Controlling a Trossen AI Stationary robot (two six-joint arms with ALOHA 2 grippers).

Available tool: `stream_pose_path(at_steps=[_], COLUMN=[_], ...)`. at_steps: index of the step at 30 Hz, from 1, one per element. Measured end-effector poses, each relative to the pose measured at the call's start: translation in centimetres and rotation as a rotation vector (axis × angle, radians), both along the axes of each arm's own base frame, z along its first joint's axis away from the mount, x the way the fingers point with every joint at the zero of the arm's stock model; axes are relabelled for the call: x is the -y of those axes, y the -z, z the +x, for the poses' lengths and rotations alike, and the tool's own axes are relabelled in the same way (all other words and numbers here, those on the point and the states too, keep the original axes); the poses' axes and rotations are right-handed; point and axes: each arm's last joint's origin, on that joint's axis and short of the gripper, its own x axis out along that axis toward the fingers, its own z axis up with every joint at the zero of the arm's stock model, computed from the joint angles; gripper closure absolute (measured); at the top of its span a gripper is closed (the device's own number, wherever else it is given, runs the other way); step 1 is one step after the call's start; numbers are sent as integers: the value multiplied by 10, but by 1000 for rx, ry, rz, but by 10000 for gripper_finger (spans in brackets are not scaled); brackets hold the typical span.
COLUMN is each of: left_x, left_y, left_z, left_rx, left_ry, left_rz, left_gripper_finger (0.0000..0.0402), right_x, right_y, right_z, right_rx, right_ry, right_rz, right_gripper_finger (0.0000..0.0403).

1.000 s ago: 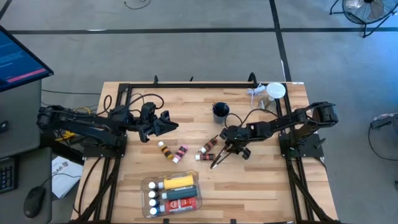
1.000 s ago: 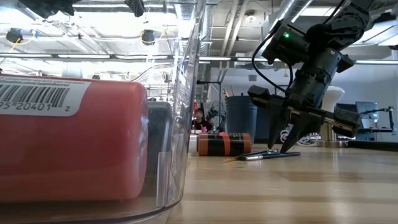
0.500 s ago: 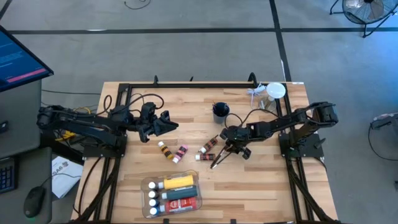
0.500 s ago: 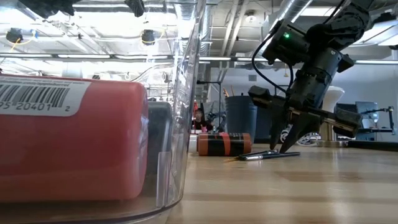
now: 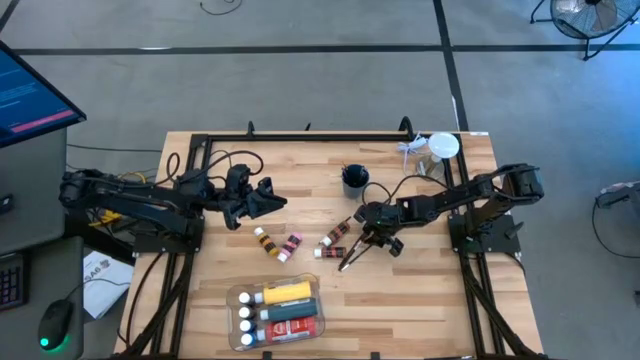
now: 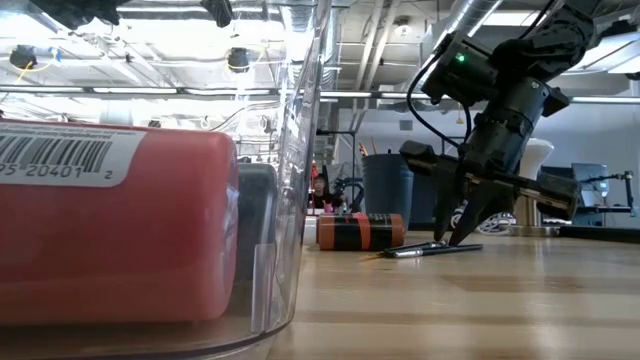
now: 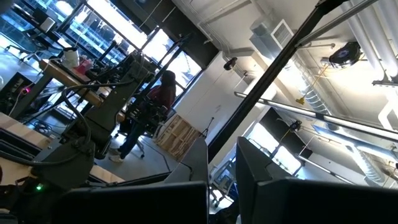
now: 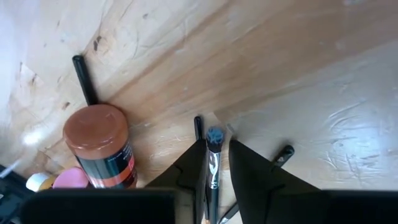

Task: Pick & Place Paint Supplies
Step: Put the paint brush into the blue cup

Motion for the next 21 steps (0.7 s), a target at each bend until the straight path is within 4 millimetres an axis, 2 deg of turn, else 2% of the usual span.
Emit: stream_pose_path(at_steps=[12,21], left_x=[0,0], left_y=[0,0], left_z=[0,0], left_rx=[4,4], left_ry=[-9,-10], left_rz=[22,23], left_gripper_finger=[400,400], right_x=[-1,9], right_y=[0,-2], right_z=[0,12], right_rx=[-8,-6], right_ry=[42,45], right_rz=[57,83], right_gripper_finger=[339,339])
